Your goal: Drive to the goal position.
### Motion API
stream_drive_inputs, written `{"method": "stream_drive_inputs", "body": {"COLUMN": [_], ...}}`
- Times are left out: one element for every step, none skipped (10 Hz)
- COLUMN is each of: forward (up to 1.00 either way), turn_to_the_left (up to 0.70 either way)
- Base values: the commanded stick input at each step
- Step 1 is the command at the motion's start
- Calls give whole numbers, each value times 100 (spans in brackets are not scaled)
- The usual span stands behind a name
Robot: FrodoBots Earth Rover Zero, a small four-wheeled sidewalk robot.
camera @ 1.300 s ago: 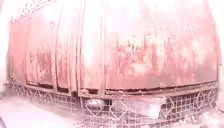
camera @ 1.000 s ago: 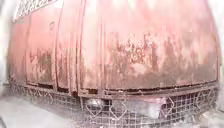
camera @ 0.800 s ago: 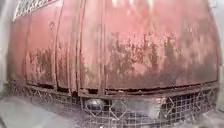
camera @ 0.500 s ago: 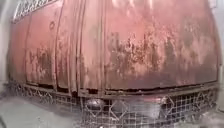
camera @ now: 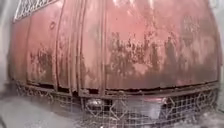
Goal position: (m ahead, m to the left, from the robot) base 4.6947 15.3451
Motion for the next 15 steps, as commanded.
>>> {"method": "stream_drive_inputs", "body": {"forward": [0, 0, 0, 0, 0, 0, 0, 0, 0, 0, 0, 0, 0, 0, 0], "turn_to_the_left": [2, 12, 23, 11, 2, 0, 4, 8, 14, 17, 16, 17, 5, 6, 6]}}
